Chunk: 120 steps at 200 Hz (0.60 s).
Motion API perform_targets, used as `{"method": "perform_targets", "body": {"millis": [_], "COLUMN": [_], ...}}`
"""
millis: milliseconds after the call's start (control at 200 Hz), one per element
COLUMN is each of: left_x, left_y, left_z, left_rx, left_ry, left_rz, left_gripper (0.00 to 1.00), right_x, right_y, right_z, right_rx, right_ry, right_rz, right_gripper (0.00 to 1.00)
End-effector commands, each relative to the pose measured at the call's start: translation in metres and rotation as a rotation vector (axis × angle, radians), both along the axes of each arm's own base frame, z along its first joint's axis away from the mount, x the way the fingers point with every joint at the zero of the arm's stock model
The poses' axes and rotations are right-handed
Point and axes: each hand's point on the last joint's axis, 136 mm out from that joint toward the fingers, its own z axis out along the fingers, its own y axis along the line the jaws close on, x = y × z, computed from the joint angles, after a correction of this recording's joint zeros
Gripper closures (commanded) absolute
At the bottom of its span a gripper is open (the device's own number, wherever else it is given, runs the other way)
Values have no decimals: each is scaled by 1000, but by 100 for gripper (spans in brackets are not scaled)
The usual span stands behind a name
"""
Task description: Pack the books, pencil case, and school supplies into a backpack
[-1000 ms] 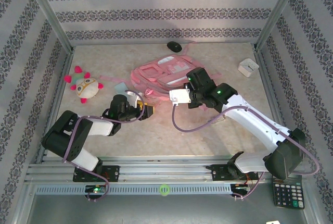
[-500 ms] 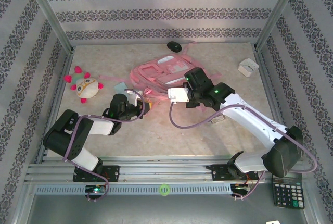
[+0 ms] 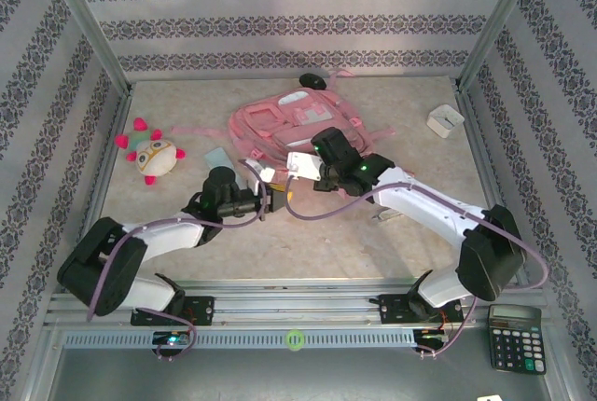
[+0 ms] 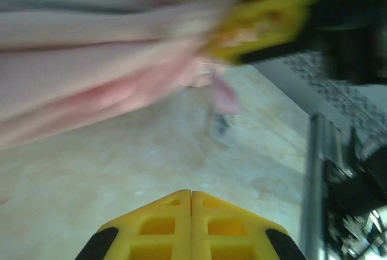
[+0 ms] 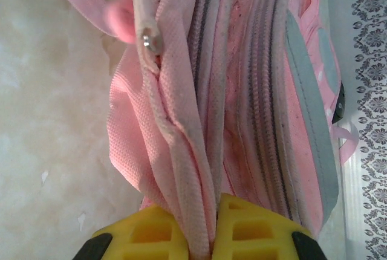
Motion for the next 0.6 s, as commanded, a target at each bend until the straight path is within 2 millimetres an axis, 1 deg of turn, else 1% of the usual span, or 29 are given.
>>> {"method": "perform_targets", "body": {"millis": [0,60,145,255,310,445,480,545,595], "left_x": [-30,-35,-36,-35,-34,-28,-28,-27,-28], "left_y": [-22,-28,-36,-47,-48,-44,-43,-38,-32], "left_z": [19,25,32,34,35,40,39,39,43], "left_rx": [36,34,35,56,66,97,121,174,214], "left_ry": [-61,-67,-64,-48,-46,-82,-84,-97,-123], "left_rz": [-146,-159,-161,-165,-158,-118,-117,-112,-102], "left_gripper": [100,100,100,100,100,100,96,79,67], "right_x": [28,27,22,13,9,-4,-8,-16,-23], "right_y": [6,8,13,17,18,17,16,14,13], "right_z": [22,21,21,18,15,14,14,14,14], "right_rx": [126,136,141,134,140,160,167,182,192], "right_ry": [-105,-102,-103,-111,-108,-91,-86,-63,-47], "right_rz": [-125,-122,-96,-62,-46,1,13,36,59], "right_gripper": [100,100,100,100,100,100,100,100,100]}}
